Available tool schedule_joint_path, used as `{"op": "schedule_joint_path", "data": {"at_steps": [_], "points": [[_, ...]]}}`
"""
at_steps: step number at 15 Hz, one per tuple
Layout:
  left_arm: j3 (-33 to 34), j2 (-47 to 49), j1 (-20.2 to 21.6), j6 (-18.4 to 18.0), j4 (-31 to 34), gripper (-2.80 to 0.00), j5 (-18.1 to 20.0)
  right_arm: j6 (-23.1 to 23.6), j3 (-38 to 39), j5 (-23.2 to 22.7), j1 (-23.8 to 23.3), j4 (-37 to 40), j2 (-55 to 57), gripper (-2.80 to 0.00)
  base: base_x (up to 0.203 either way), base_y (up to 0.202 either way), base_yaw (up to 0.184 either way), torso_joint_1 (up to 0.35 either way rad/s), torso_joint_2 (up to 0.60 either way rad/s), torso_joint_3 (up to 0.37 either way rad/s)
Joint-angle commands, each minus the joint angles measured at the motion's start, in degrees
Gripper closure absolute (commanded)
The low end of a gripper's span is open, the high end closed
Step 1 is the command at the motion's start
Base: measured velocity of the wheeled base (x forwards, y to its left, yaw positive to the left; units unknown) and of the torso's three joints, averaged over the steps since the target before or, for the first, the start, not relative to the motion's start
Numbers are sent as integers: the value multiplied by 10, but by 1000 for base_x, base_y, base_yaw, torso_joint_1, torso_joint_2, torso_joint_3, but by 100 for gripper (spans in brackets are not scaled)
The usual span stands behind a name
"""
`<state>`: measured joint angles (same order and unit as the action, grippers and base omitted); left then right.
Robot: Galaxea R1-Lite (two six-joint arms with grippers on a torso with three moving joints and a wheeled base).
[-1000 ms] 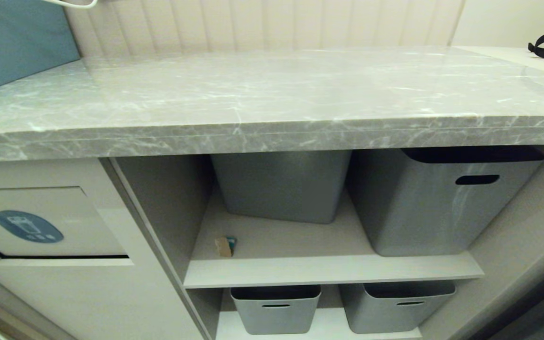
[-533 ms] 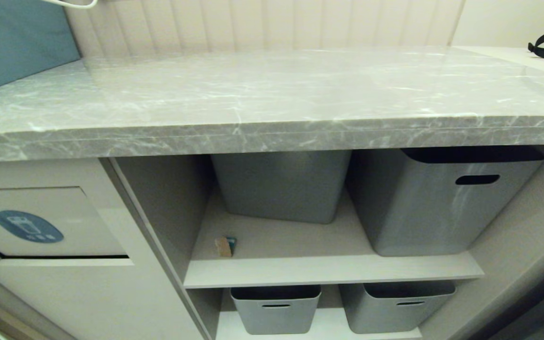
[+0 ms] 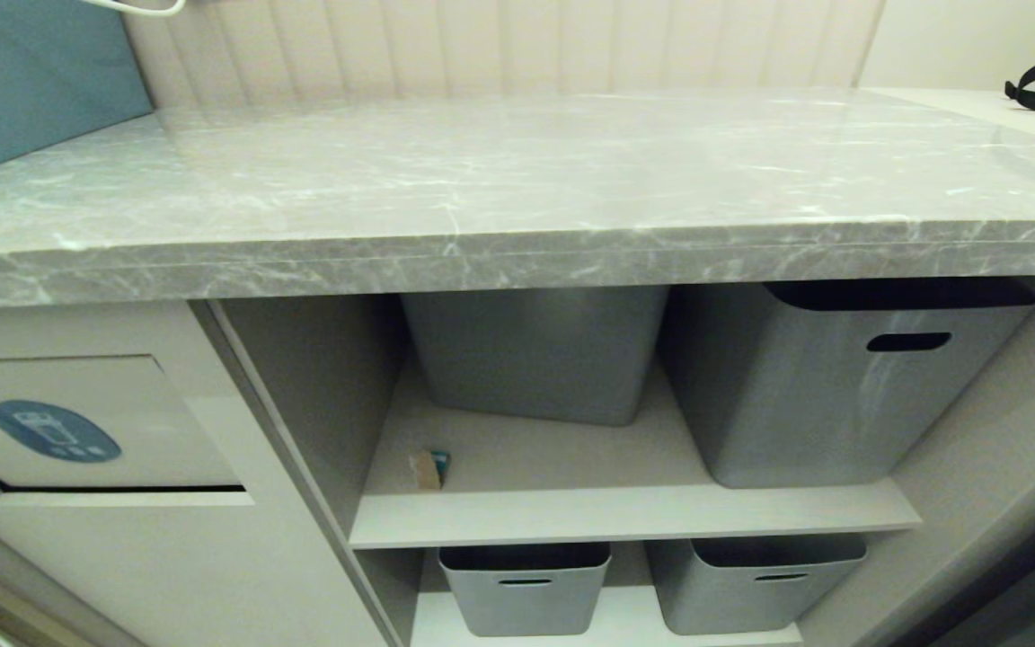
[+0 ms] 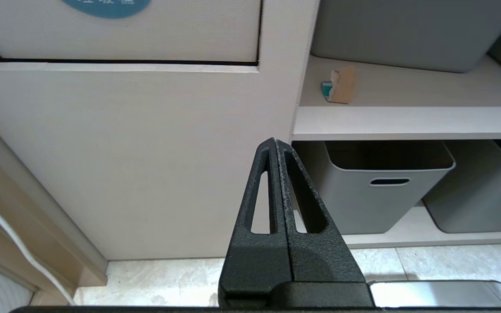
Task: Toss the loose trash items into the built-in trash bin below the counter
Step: Pick up the garbage
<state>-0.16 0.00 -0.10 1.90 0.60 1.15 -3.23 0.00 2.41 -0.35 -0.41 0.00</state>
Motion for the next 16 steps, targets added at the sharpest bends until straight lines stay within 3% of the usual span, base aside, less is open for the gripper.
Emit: {"op": "schedule_joint_path", "data": {"at_steps": [1,4,7,9,11,12,14,16], "points": [[-2,0,0,0,1,0,2,0,1,0,0,0,1,0,0,0,0,0,0,0],[-1,0,0,1,0,0,2,0,1,0,0,0,1,0,0,0,0,0,0,0],[-26,1,0,-23,-1,0,19,0,1,0,0,0,1,0,0,0,0,0,0,0],[-95,39,0,-28,19,0,87,0,1,0,0,0,1,0,0,0,0,0,0,0],[-154,120,-5,-36,37,0,221,-1,1,0,0,-1,1,0,0,0,0,0,0,0],[-175,167,-7,-43,44,0,269,0,1,0,0,0,1,0,0,0,0,0,0,0],[-198,271,-17,-65,42,0,319,0,1,0,0,0,1,0,0,0,0,0,0,0],[-212,384,-48,-99,18,0,344,-1,1,0,0,0,1,0,0,0,0,0,0,0]]}}
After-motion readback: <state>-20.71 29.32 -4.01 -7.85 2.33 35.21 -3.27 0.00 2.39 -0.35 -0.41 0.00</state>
